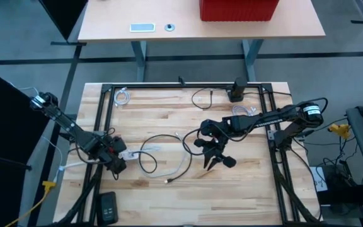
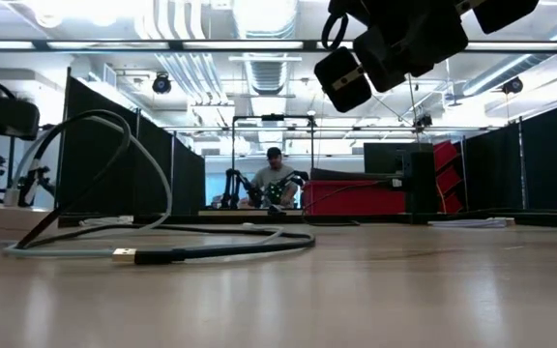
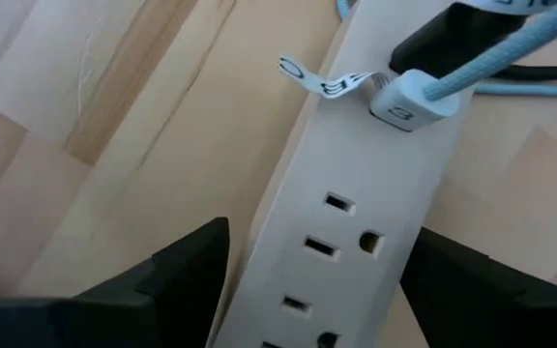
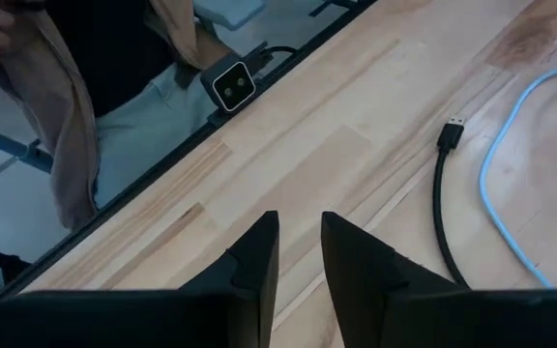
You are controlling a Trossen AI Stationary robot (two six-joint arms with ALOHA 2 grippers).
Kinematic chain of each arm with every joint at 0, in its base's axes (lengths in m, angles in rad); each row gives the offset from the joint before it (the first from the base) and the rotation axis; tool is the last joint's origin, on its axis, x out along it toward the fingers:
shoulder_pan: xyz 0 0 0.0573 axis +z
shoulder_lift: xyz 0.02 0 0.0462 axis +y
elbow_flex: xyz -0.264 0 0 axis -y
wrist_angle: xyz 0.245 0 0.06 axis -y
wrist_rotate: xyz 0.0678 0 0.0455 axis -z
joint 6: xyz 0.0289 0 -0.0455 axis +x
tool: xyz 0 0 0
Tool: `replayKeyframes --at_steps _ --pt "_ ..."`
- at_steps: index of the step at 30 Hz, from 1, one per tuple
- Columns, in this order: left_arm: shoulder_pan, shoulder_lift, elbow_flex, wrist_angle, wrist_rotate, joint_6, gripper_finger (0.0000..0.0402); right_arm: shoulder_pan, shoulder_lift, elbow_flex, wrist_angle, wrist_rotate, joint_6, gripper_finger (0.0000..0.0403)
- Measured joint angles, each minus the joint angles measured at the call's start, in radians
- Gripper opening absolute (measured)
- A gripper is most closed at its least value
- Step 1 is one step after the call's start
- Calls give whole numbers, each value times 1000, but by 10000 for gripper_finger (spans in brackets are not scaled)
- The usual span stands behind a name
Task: Insert USB
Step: Move the black outlet extension to the top right of the table
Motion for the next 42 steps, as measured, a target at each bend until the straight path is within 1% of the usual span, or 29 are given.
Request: replayKeyframes --at_steps 7,10,14,17,19,21,23,25,26,27,29,31,34,36,39,42 --pt "103 -1 2 -7 -12 139 272 0 0 0 1 0 -16 79" --pt "142 0 28 44 -17 195 272 0 0 0 0 0 -10 82" --pt "158 13 112 11 -4 222 272 0 0 0 -1 0 4 82" --pt "158 34 212 -112 -10 234 271 0 0 0 -1 0 -1 76" --pt "157 56 287 -204 -57 252 271 0 0 0 -1 0 -10 71" --pt "157 80 364 -277 -133 284 271 0 0 0 0 0 -12 66" --pt "162 104 432 -322 -236 312 271 0 0 0 0 0 -7 60" --pt "198 128 496 -361 -340 291 271 0 0 0 -2 0 -1 55" --pt "232 140 525 -378 -375 280 270 0 0 0 -2 0 9 53" --pt "273 152 552 -384 -386 287 269 0 0 0 -4 0 27 51" --pt "365 178 591 -385 -381 328 263 0 0 0 -11 0 62 47" --pt "484 205 616 -383 -338 388 253 0 0 0 -16 0 107 43" --pt "695 251 634 -372 -270 497 233 0 0 0 -35 0 207 39" --pt "837 283 635 -347 -213 609 218 0 0 0 -72 0 256 39" --pt "1050 340 634 -268 -147 775 196 0 0 -17 -150 0 223 40" --pt "1226 406 641 -179 -107 865 175 5 1 -72 -173 0 217 39"
